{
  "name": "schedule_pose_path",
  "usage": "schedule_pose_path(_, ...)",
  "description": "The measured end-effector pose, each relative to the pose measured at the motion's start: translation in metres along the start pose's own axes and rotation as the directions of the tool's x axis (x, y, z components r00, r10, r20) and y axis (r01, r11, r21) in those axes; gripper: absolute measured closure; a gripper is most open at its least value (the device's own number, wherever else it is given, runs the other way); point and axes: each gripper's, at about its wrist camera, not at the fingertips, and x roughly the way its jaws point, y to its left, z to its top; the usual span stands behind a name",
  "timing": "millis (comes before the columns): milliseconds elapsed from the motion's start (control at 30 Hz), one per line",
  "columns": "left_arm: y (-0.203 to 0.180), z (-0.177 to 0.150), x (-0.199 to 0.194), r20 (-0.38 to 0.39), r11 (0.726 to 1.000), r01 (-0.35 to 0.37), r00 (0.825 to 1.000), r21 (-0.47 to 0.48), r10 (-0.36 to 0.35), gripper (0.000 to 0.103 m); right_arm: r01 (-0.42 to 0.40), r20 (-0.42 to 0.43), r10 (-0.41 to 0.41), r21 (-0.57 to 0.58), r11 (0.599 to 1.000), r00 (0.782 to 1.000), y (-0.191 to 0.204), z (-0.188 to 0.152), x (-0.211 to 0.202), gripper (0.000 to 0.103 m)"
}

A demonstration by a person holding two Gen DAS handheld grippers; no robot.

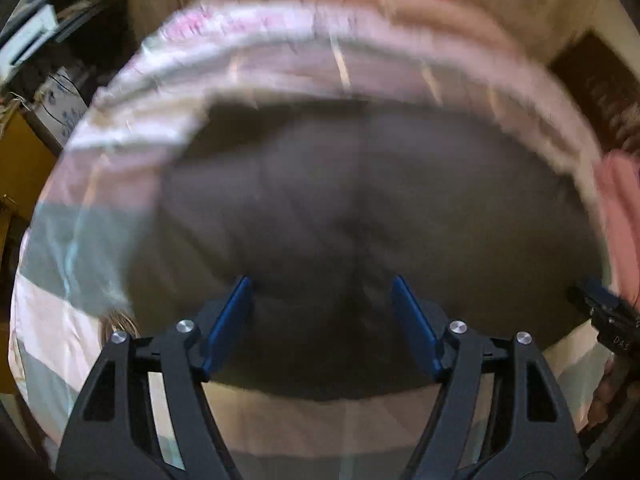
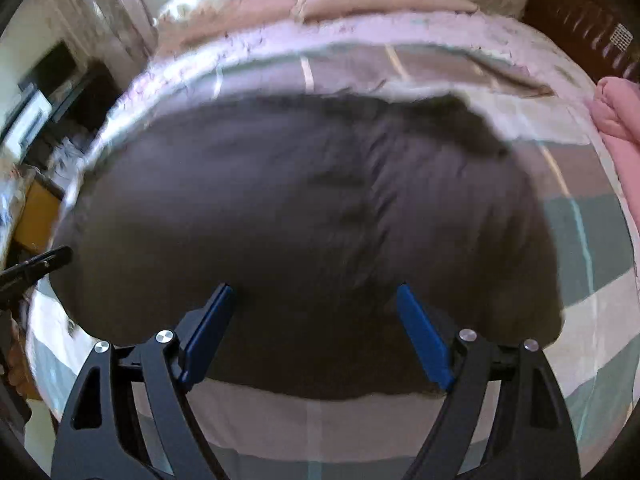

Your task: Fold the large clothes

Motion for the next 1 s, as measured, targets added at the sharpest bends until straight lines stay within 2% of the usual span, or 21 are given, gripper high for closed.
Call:
schedule_pose_path(100, 0.031, -0.008, 0.015, -0.057, 0.993, -0.075, 0.996, -0.086, 0.07, 0.029, 0.137, -0.094, -0.123, 0.163, 0.977, 0.988, -0.055, -0.013, 0.022, 0.019)
schedule_pose_path(167, 0.048, -0.008, 0.001, -0.056, 0.987, -0.094, 0.995, -0.128, 0.087, 0.031, 0.148, -0.117, -0.119, 0.287, 0.946, 0.986, -0.094, -0.019, 0.003, 0.019)
schedule_pose_path(200, 0.053, -0.009, -0.016, -0.042, 0.987, -0.075, 0.997, -0.14, 0.07, 0.03, 0.172, -0.096, -0.15, 0.28, 0.944, 0.984, -0.096, -0.019, -0.016, 0.019)
schedule_pose_path(233, 0.053, -0.011, -0.035, -0.023, 0.99, -0.042, 0.999, -0.135, 0.04, 0.028, 0.176, -0.061, -0.166, 0.242, 0.954, 0.984, -0.089, -0.016, -0.034, 0.019)
schedule_pose_path(300, 0.041, -0.015, -0.069, 0.023, 0.995, -0.012, 1.0, -0.101, 0.014, 0.011, 0.154, -0.011, -0.154, 0.165, 0.974, 0.988, -0.061, -0.013, -0.07, 0.019)
schedule_pose_path(400, 0.007, -0.02, -0.114, 0.058, 1.0, 0.005, 0.998, -0.024, -0.004, 0.009, 0.085, 0.012, -0.087, 0.114, 0.99, 0.996, -0.02, -0.013, -0.108, 0.018)
schedule_pose_path(433, -0.006, -0.022, -0.129, 0.057, 1.0, 0.03, 0.998, -0.007, -0.03, 0.008, 0.062, 0.026, -0.064, 0.083, 0.995, 0.998, 0.004, -0.01, -0.126, 0.015)
schedule_pose_path(533, -0.035, -0.029, -0.173, 0.066, 0.997, 0.08, 0.994, 0.024, -0.081, 0.003, 0.099, 0.059, -0.1, 0.019, 0.995, 0.993, 0.059, -0.01, -0.165, 0.013)
schedule_pose_path(600, -0.051, -0.032, -0.203, 0.096, 0.995, 0.082, 0.992, 0.053, -0.086, 0.002, 0.117, 0.101, -0.113, -0.029, 0.993, 0.988, 0.086, -0.009, -0.192, 0.013)
schedule_pose_path(733, -0.071, -0.04, -0.258, 0.133, 0.991, 0.022, 0.99, 0.133, -0.04, 0.002, 0.207, 0.111, -0.197, -0.082, 0.975, 0.974, 0.105, 0.008, -0.215, 0.012)
schedule_pose_path(800, -0.072, -0.041, -0.281, 0.151, 0.989, 0.027, 0.987, 0.146, -0.049, 0.002, 0.194, 0.109, -0.188, -0.047, 0.98, 0.976, 0.105, 0.012, -0.235, 0.012)
schedule_pose_path(900, -0.069, -0.037, -0.307, 0.164, 0.989, 0.072, 0.982, 0.127, -0.093, 0.002, 0.169, 0.084, -0.168, -0.001, 0.986, 0.982, 0.103, 0.016, -0.26, 0.012)
schedule_pose_path(1000, -0.068, -0.032, -0.328, 0.185, 0.989, 0.094, 0.976, 0.113, -0.114, 0.002, 0.145, 0.096, -0.147, 0.019, 0.989, 0.985, 0.109, 0.023, -0.286, 0.012)
